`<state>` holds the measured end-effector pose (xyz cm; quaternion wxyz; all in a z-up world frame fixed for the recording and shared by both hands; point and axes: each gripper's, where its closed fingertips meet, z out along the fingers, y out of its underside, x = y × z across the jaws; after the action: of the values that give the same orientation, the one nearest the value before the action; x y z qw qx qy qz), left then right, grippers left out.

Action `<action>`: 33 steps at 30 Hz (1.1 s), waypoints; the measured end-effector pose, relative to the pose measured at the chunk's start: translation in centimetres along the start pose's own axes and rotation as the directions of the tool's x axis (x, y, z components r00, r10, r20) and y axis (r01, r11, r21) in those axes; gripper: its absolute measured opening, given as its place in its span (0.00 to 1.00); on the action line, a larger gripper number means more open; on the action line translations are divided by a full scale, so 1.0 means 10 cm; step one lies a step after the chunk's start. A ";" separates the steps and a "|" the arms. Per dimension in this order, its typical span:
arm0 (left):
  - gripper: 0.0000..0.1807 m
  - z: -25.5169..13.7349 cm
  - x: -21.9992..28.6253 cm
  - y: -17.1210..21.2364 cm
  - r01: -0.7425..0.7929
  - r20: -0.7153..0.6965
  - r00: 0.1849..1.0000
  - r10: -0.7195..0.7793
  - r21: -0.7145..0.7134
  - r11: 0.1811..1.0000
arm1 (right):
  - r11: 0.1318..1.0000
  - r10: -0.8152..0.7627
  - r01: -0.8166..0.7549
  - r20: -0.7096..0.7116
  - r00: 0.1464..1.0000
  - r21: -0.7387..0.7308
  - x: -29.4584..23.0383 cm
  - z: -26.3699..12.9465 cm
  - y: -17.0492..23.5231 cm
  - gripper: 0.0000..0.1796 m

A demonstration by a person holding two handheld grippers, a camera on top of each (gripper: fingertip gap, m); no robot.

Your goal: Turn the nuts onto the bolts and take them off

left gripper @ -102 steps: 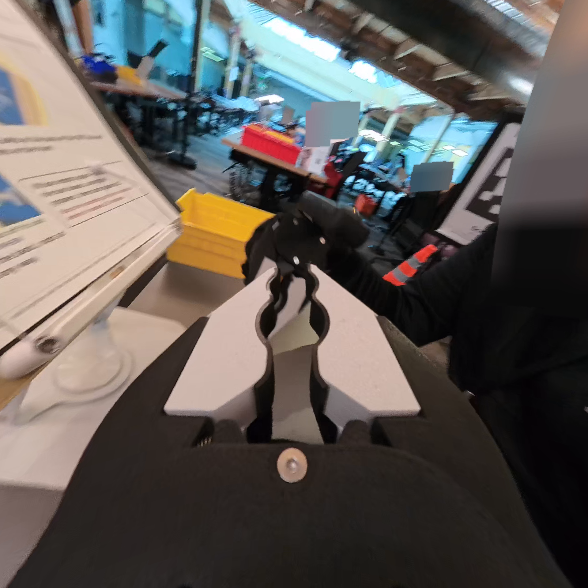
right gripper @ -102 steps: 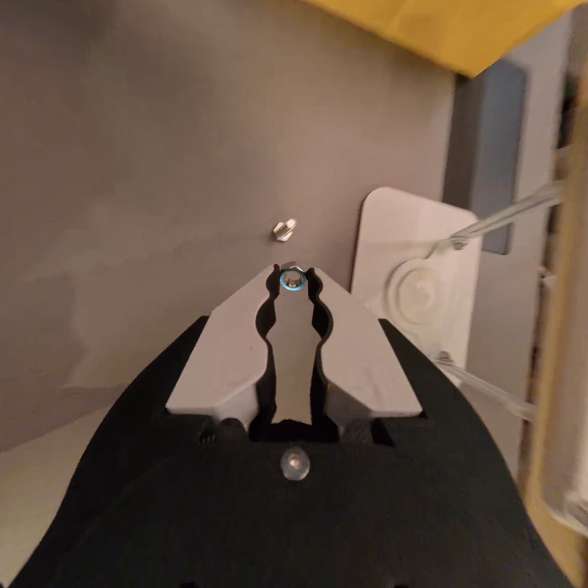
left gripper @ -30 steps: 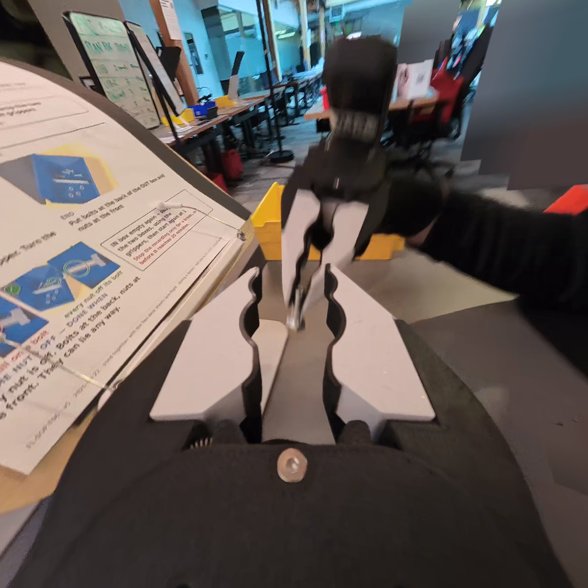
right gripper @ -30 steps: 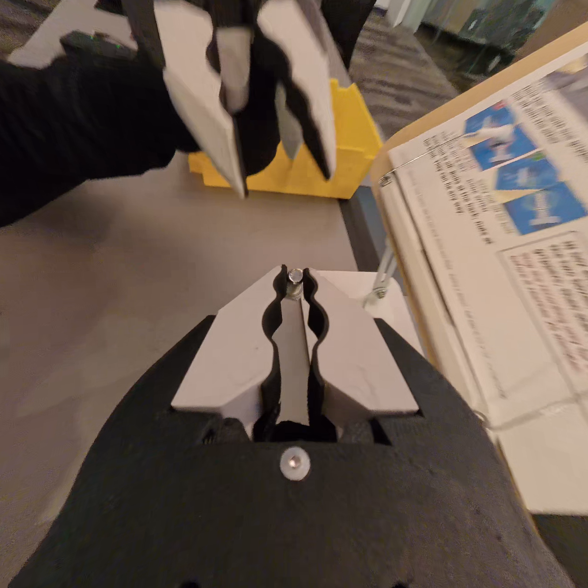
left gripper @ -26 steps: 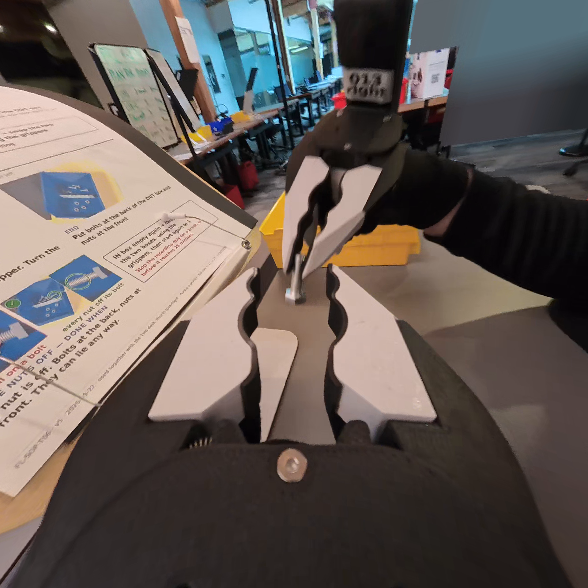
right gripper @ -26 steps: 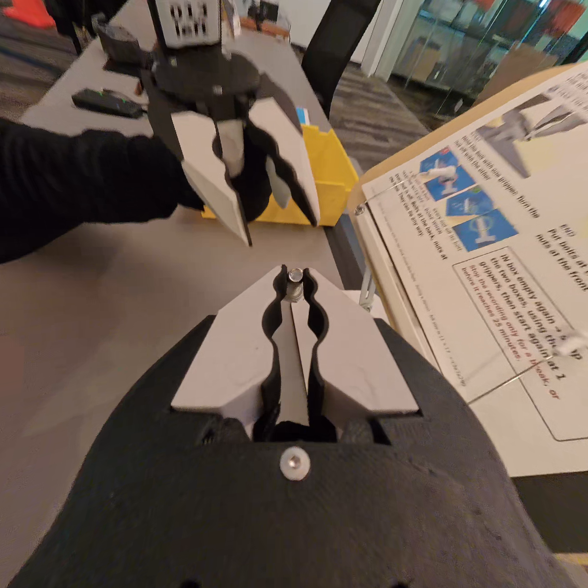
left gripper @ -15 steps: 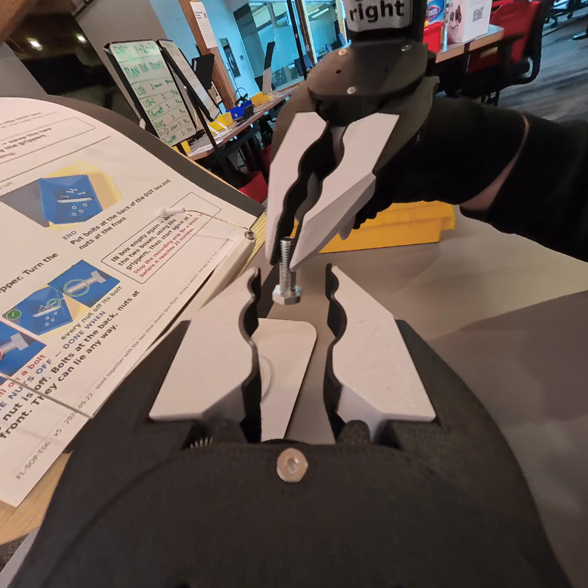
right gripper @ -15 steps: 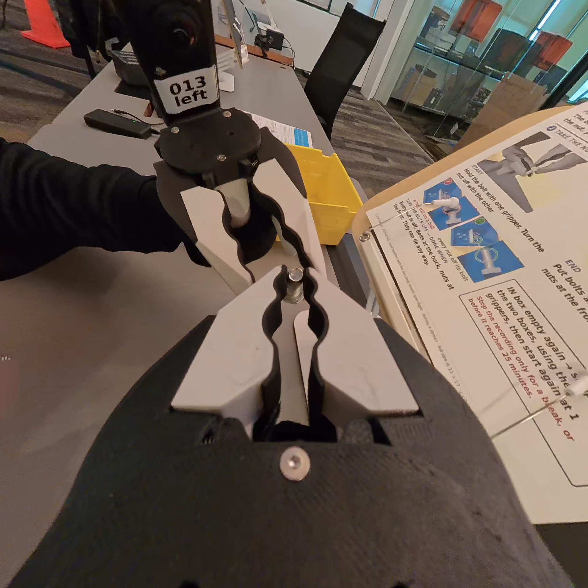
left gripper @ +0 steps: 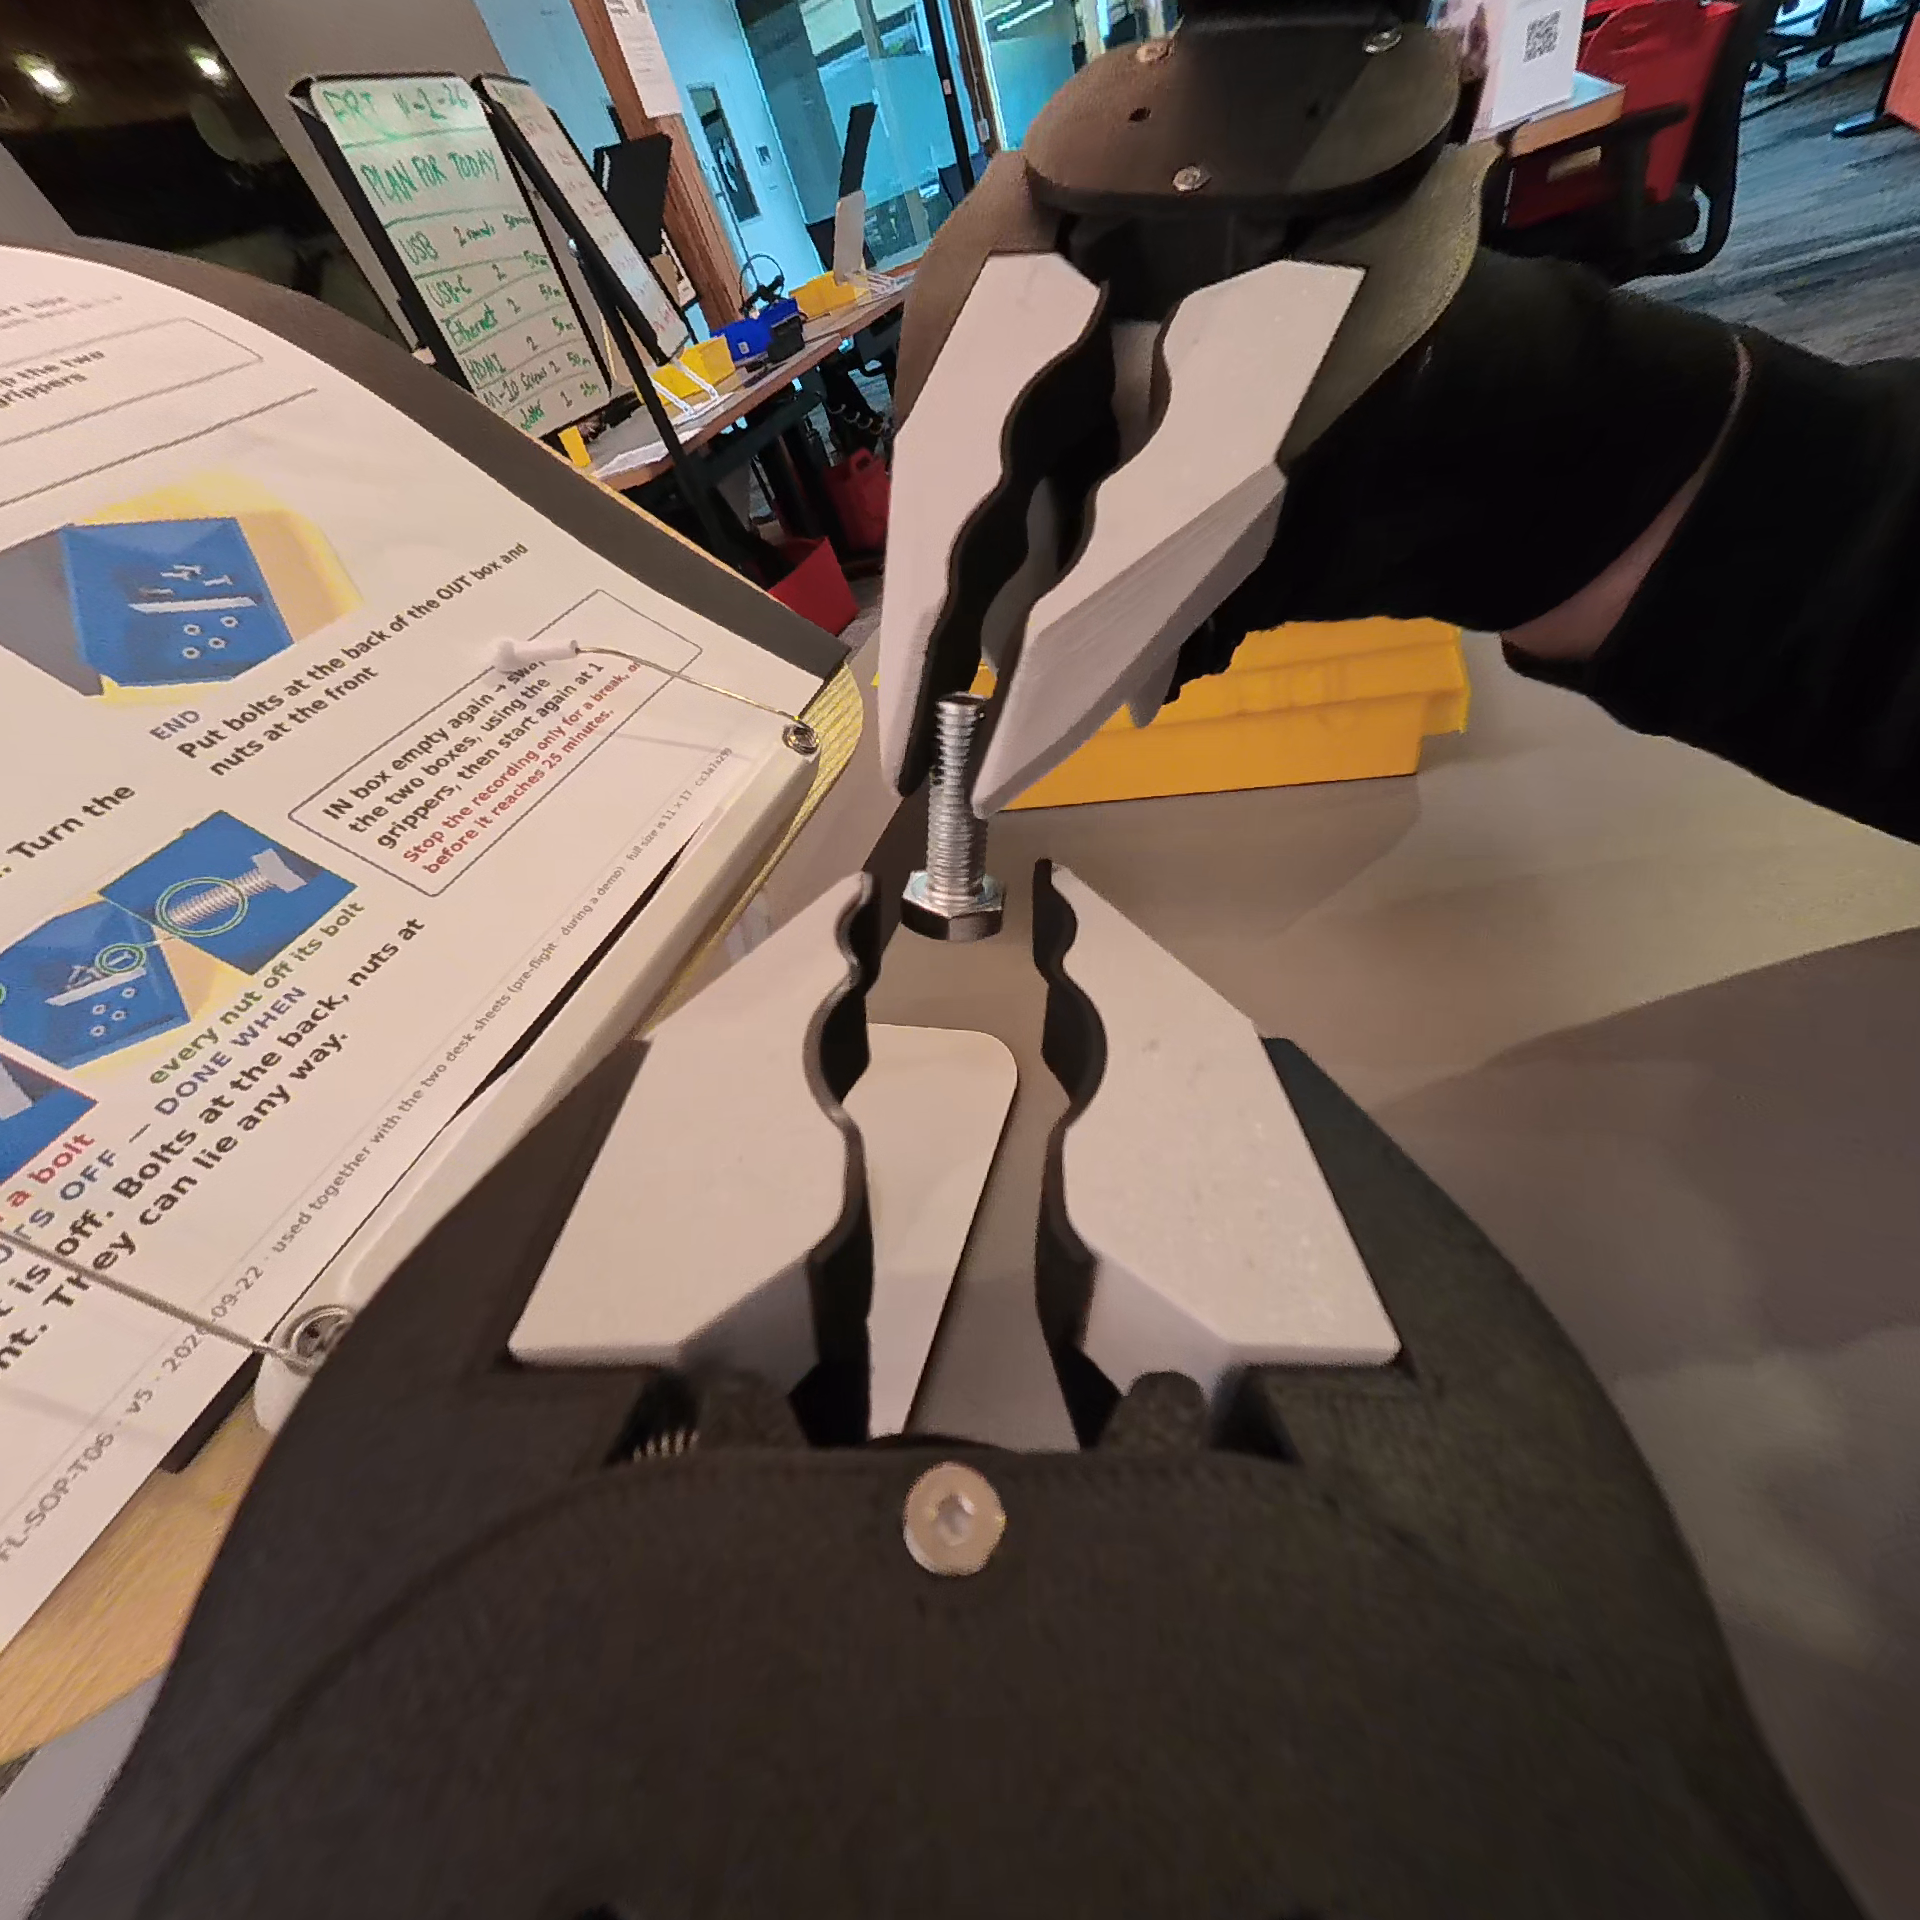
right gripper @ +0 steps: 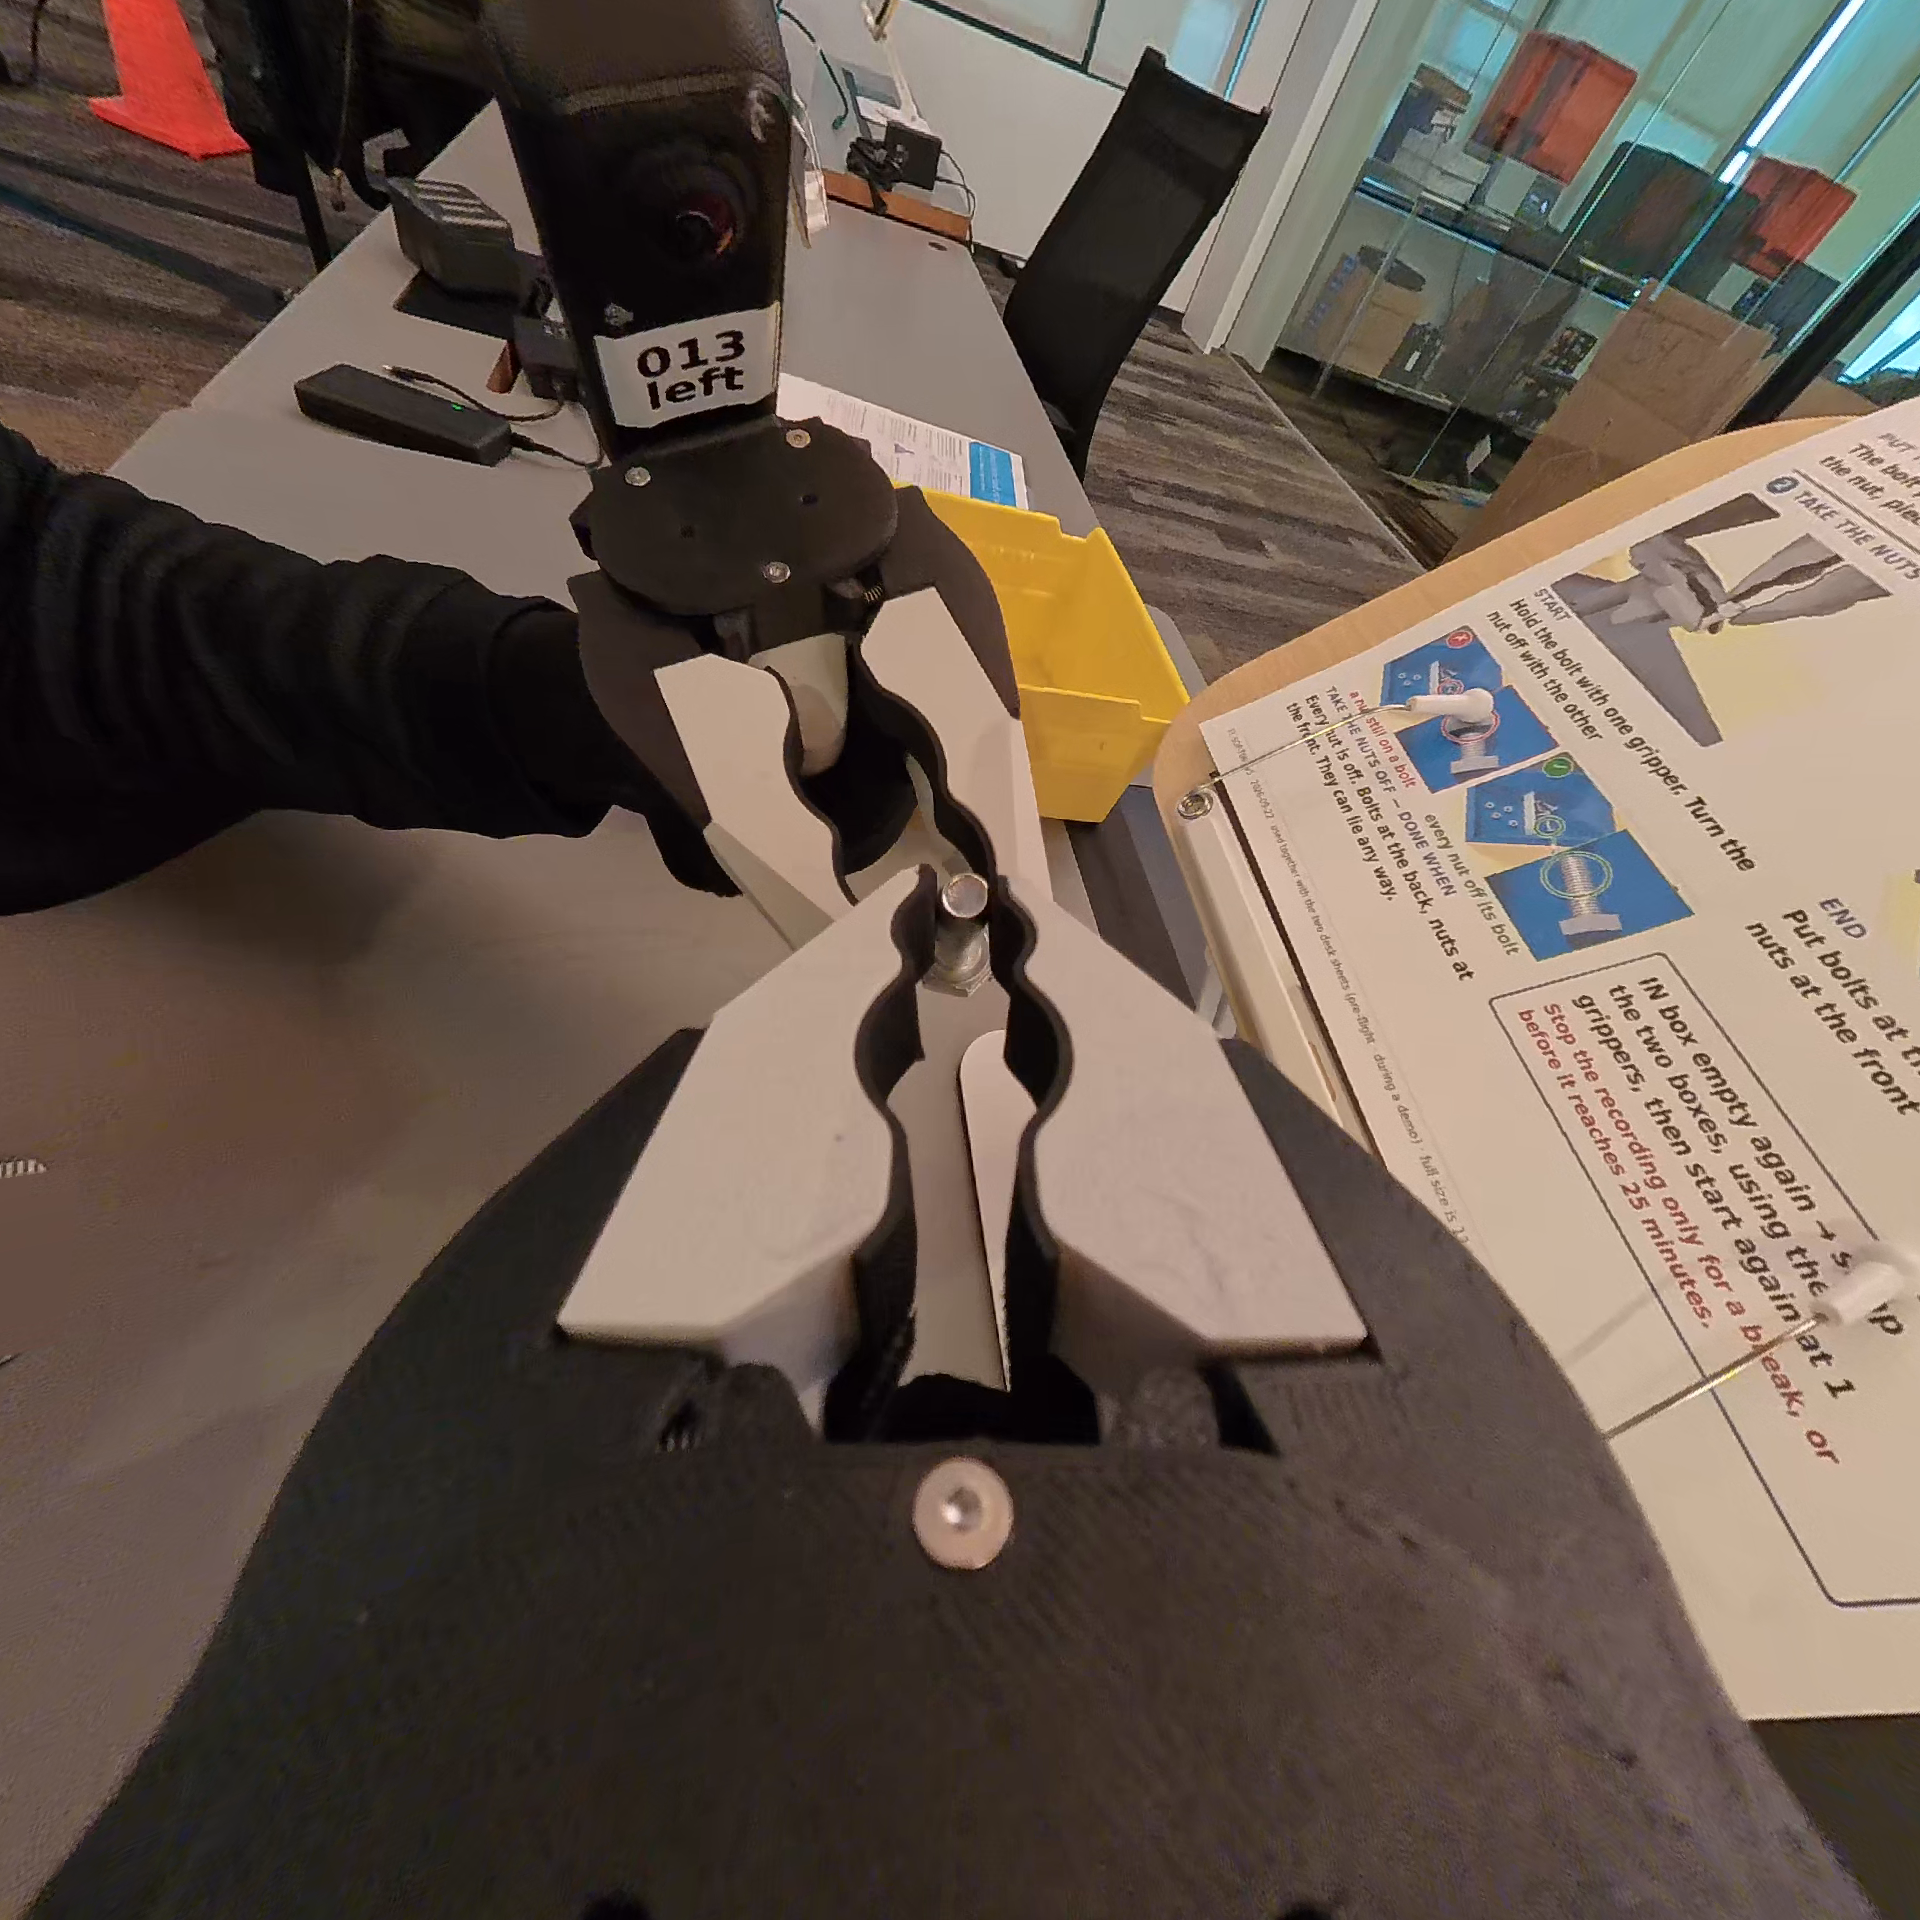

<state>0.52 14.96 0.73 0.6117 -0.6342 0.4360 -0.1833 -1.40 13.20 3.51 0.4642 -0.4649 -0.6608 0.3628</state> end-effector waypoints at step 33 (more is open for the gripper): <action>0.09 -0.09 -0.10 -0.03 0.057 0.005 0.998 -0.057 0.053 0.997 | 0.999 0.012 -0.010 -0.034 0.999 0.048 0.06 -0.05 -0.08 0.11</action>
<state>-0.64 15.08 1.47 0.6242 -0.6306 0.4106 -0.2101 -1.24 13.59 4.58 0.4845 -0.4634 -0.6414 0.3730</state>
